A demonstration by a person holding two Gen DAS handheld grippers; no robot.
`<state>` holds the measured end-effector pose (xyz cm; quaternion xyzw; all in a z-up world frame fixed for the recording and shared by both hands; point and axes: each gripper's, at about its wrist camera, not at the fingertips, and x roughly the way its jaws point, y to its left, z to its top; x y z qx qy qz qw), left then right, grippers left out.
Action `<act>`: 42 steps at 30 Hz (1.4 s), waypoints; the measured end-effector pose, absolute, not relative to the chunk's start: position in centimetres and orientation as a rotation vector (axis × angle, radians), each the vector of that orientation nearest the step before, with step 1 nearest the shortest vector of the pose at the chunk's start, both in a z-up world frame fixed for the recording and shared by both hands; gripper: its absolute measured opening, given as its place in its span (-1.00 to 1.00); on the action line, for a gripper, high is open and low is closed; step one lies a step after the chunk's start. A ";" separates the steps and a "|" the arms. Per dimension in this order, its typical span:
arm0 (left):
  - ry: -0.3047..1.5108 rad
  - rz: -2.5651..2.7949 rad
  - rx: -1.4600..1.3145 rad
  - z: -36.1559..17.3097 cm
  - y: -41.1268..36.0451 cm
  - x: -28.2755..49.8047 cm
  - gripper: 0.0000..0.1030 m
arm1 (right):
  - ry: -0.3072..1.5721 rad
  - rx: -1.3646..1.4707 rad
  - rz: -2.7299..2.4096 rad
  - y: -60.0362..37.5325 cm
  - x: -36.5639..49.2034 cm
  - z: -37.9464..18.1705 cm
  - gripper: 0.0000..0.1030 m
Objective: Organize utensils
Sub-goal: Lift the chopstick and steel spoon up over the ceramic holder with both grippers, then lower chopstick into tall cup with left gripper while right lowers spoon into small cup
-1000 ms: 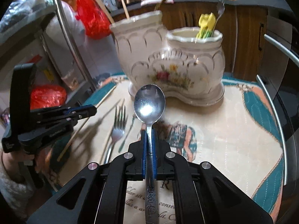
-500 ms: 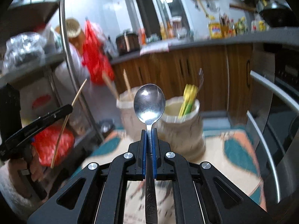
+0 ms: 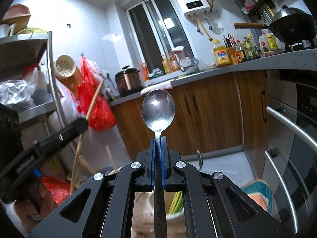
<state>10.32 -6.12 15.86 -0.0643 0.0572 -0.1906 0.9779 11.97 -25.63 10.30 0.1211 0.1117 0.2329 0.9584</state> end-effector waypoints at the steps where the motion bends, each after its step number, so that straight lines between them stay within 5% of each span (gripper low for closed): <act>1: 0.109 -0.373 -0.132 15.9 -6.2 11.1 -0.91 | 0.221 0.251 0.474 -25.5 12.5 10.2 -0.88; 25: -0.008 -0.248 0.097 12.9 -9.0 14.2 -0.91 | 0.168 0.160 0.406 -23.2 16.1 6.3 -0.87; 42: 0.106 -0.362 -0.036 12.7 -5.2 10.3 -0.91 | 0.227 0.192 0.418 -25.8 12.5 6.3 -0.88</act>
